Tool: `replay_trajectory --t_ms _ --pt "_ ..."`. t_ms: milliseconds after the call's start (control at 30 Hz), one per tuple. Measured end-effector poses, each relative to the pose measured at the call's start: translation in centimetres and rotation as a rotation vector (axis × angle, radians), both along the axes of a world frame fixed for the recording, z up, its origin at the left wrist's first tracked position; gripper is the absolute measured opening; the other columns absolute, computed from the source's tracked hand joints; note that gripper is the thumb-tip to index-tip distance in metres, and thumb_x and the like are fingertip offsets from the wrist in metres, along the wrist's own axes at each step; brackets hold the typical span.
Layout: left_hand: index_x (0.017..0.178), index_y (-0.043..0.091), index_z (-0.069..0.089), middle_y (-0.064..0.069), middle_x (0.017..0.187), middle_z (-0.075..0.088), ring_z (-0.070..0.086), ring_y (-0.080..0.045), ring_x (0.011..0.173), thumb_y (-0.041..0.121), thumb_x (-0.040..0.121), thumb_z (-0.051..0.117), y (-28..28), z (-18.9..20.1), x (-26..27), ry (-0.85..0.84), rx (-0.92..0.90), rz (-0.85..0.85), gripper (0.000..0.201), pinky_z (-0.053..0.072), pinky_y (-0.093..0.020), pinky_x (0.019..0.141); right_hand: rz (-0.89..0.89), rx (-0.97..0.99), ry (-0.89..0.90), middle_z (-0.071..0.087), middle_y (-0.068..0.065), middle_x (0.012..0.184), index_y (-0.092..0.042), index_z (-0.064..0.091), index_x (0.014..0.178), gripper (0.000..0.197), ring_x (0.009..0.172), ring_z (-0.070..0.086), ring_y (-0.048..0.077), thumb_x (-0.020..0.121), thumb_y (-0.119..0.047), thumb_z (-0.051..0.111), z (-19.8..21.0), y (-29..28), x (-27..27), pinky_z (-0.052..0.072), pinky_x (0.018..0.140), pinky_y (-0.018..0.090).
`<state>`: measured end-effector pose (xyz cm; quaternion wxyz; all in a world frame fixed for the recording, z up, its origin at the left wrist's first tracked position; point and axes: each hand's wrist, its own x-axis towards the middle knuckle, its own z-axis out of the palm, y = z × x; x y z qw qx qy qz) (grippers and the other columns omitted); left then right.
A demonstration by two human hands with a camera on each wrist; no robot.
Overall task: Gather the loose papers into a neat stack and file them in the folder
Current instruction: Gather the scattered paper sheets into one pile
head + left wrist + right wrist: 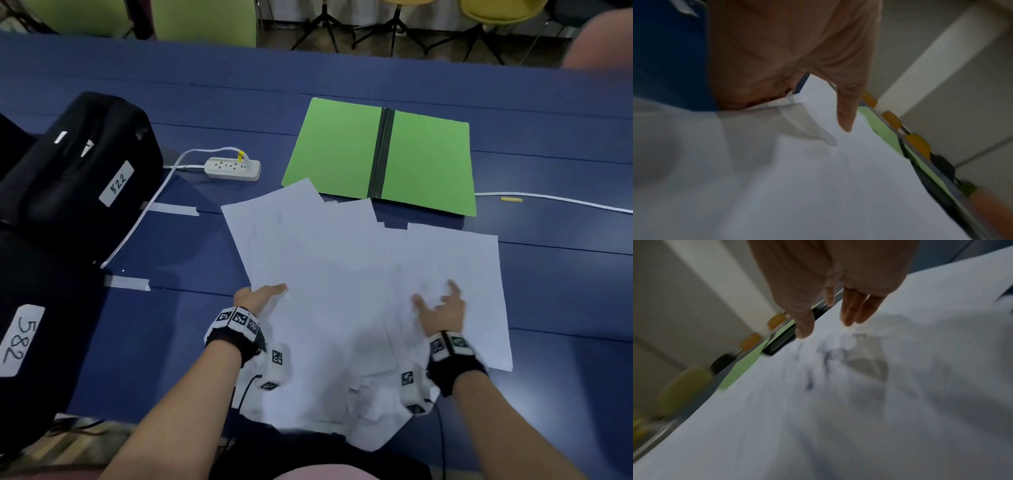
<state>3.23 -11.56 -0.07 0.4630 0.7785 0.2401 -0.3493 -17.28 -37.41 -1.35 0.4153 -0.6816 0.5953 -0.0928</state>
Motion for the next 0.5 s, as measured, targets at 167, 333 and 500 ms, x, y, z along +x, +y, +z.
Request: replay_trajectory --t_ms 167,333,500 --pt "0.139 -0.001 0.036 -0.011 0.14 0.047 0.049 -0.033 0.126 0.031 0.064 0.086 0.8 -0.2 -0.4 -0.024 0.061 0.043 0.096 0.042 -0.042 0.103 -0.165 0.035 0.338 0.022 0.026 0.15 -0.007 0.009 0.15 0.096 0.138 0.026 0.041 0.079 -0.02 0.072 1.2 -5.5 -6.7 0.029 0.108 0.052" --pt "0.145 -0.002 0.025 -0.015 0.148 0.04 0.044 -0.032 0.133 0.034 0.067 0.085 -1.1 0.2 -1.2 0.003 0.096 -0.073 0.106 0.04 -0.039 0.104 0.006 0.124 0.291 0.048 0.024 0.136 0.0 0.035 0.137 0.069 0.122 0.049 0.04 0.08 -0.016 0.07 0.5 -5.4 -7.4 0.041 0.098 0.047" --pt "0.135 -0.009 0.039 -0.013 0.13 0.054 0.055 -0.027 0.117 0.027 0.079 0.075 -1.8 0.2 -1.3 0.025 0.163 -0.174 0.075 0.043 -0.033 0.099 0.172 0.169 0.26 0.058 0.02 0.124 -0.004 0.047 0.128 0.044 0.111 0.056 0.037 0.087 -0.013 0.057 -0.7 -3.7 -6.4 0.044 0.089 0.038"
